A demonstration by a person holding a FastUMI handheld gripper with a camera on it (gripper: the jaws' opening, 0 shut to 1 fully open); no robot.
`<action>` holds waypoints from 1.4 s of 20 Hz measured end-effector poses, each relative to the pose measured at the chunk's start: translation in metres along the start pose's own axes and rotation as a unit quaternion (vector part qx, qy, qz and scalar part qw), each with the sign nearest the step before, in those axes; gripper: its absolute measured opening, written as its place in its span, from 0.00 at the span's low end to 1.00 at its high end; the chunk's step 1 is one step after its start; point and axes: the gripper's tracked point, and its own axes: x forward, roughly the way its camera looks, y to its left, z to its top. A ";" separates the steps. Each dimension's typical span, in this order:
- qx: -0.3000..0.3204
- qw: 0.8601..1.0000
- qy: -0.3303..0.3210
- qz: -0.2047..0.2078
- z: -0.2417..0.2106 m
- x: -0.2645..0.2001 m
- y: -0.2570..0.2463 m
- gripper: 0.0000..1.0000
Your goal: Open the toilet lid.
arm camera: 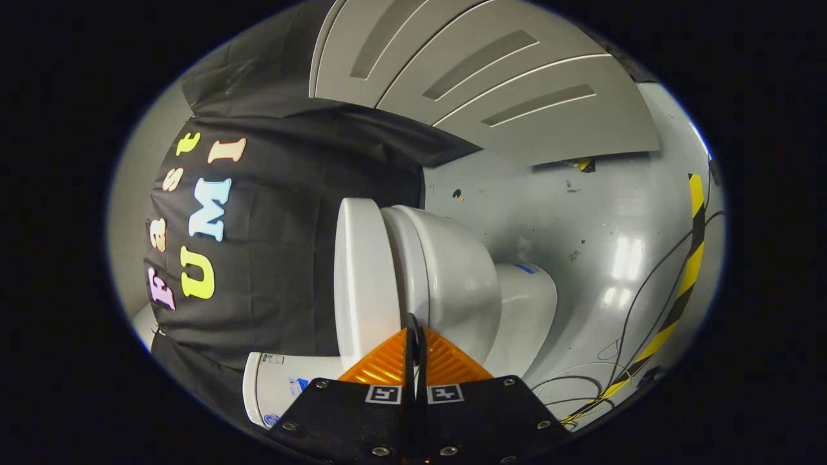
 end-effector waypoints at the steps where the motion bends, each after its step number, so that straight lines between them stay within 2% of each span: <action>1: -0.013 1.000 0.003 -0.004 -0.003 0.001 0.002 0.00; 6: -0.063 0.997 0.004 -0.036 0.000 -0.001 0.004 0.00; 9: -0.073 0.997 -0.002 -0.021 0.002 -0.004 0.017 0.00; 13: -0.097 0.995 -0.007 -0.025 0.002 -0.013 0.044 0.00; 20: -0.155 0.988 -0.019 -0.009 -0.002 -0.034 0.096 0.00; 25: -0.211 0.977 -0.031 0.004 -0.013 -0.049 0.138 0.00; 28: -0.271 0.962 -0.041 0.003 -0.022 -0.056 0.159 0.00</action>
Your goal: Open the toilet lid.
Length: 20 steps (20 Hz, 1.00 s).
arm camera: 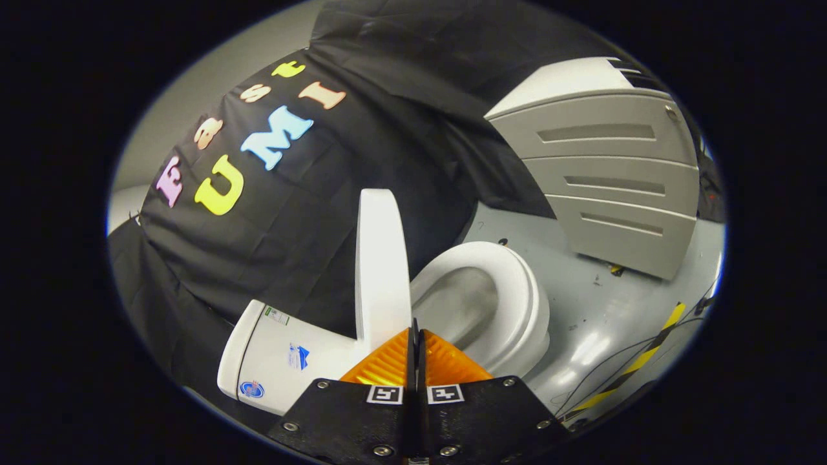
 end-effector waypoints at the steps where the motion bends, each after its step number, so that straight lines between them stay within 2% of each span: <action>1: -0.014 1.000 -0.003 0.000 0.001 -0.002 0.006 0.00; 6: -0.037 0.999 -0.016 0.003 0.001 -0.009 0.028 0.00; 10: -0.090 0.996 -0.026 0.001 0.001 -0.015 0.049 0.00; 20: -0.217 0.974 -0.062 0.024 -0.012 -0.034 0.122 0.00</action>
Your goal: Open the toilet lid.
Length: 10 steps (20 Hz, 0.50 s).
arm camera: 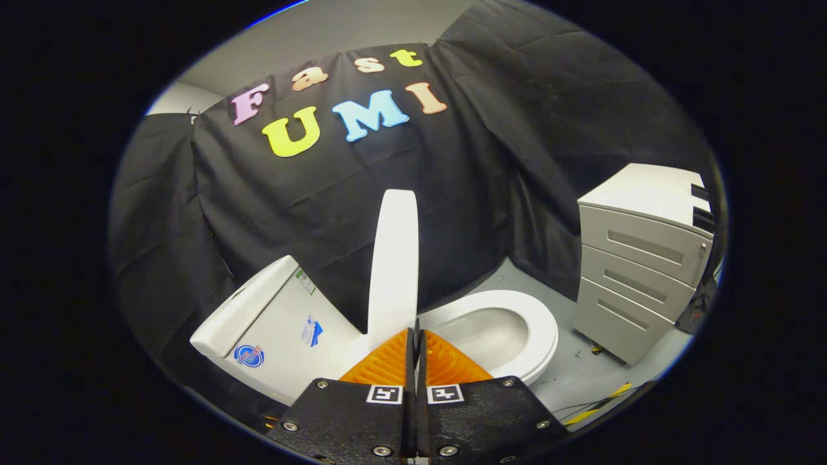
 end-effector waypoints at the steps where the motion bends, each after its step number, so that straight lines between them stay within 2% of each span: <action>1: -0.013 1.000 0.000 0.004 0.001 -0.001 0.009 0.00; 10: -0.134 0.990 -0.014 0.035 -0.003 -0.011 0.080 0.00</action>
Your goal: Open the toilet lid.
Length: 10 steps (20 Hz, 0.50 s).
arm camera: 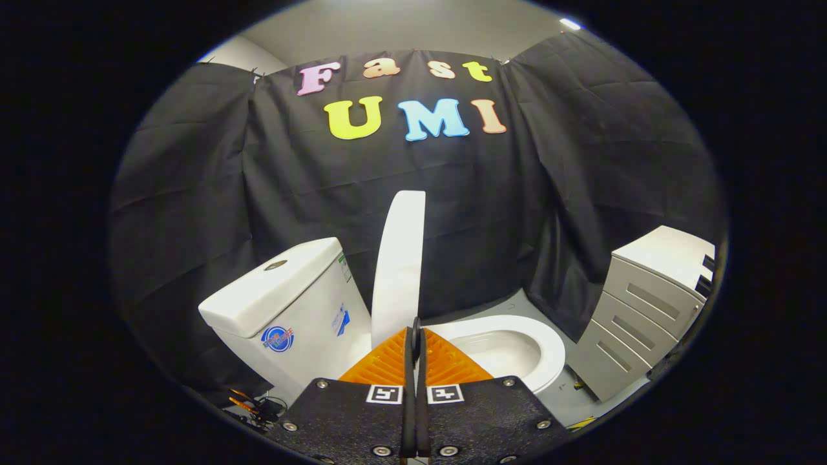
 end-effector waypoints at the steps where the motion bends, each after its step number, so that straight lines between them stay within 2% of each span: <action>1: -0.016 1.000 -0.003 0.002 0.001 0.000 0.008 0.00; 10: -0.115 0.993 -0.010 0.034 -0.007 -0.001 0.066 0.00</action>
